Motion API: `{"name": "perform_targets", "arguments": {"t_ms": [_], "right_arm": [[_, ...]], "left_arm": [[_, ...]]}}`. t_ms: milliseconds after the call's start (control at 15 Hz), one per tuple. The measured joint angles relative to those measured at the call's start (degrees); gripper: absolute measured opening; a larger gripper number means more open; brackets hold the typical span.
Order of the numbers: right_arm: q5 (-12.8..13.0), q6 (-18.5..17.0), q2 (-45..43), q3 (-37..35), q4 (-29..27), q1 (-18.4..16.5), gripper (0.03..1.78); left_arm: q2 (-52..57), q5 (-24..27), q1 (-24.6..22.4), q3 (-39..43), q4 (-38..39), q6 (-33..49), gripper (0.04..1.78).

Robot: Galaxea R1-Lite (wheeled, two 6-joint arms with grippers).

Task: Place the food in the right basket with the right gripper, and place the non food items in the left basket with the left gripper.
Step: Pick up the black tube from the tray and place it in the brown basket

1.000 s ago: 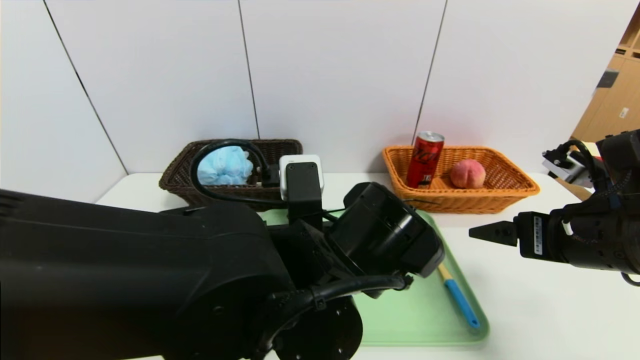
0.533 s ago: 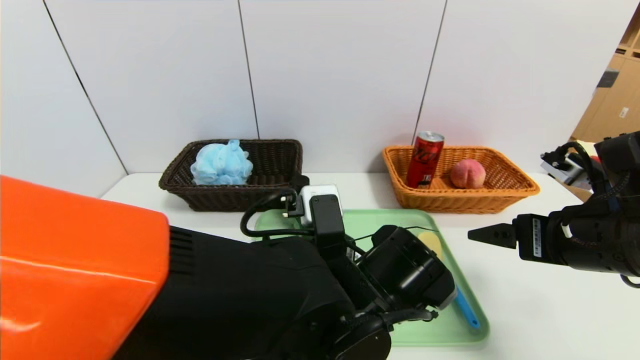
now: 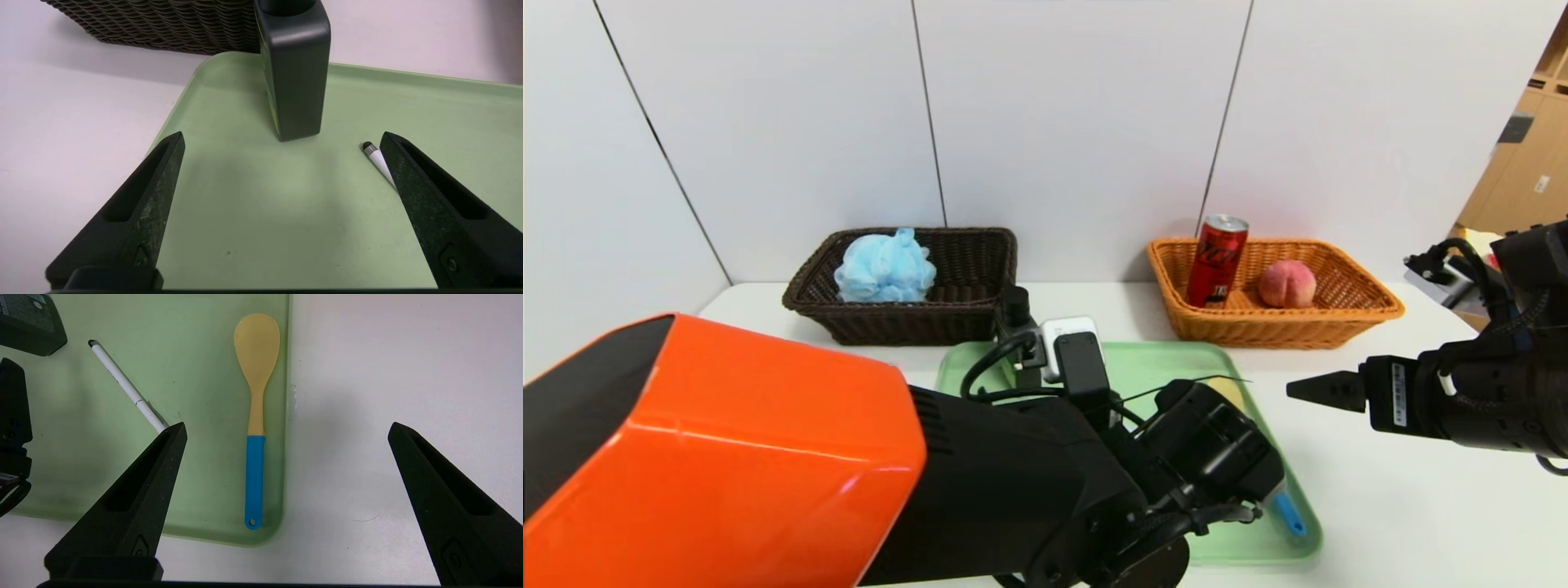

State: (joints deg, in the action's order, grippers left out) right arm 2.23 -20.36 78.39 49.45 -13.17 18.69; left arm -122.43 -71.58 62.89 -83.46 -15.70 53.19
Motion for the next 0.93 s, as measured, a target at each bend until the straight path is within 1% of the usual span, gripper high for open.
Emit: {"name": "perform_targets", "arguments": {"t_ms": [200,600,933], "right_arm": [[1.4,0.0,-0.2,-0.8,0.1,0.0,1.70],[1.5,0.0,-0.6,-1.4,0.1,0.4,1.70],[1.5,0.0,-0.5,-1.8,0.2,1.0,1.70]], "left_arm": [[-2.0,-0.1,-0.9,-1.8,-0.1,0.0,1.69],[-5.8,-0.4,-4.4,-6.2,-0.2,-0.3,1.69],[-8.9,-0.5,-5.8,-9.4,0.0,0.1,1.69]]}}
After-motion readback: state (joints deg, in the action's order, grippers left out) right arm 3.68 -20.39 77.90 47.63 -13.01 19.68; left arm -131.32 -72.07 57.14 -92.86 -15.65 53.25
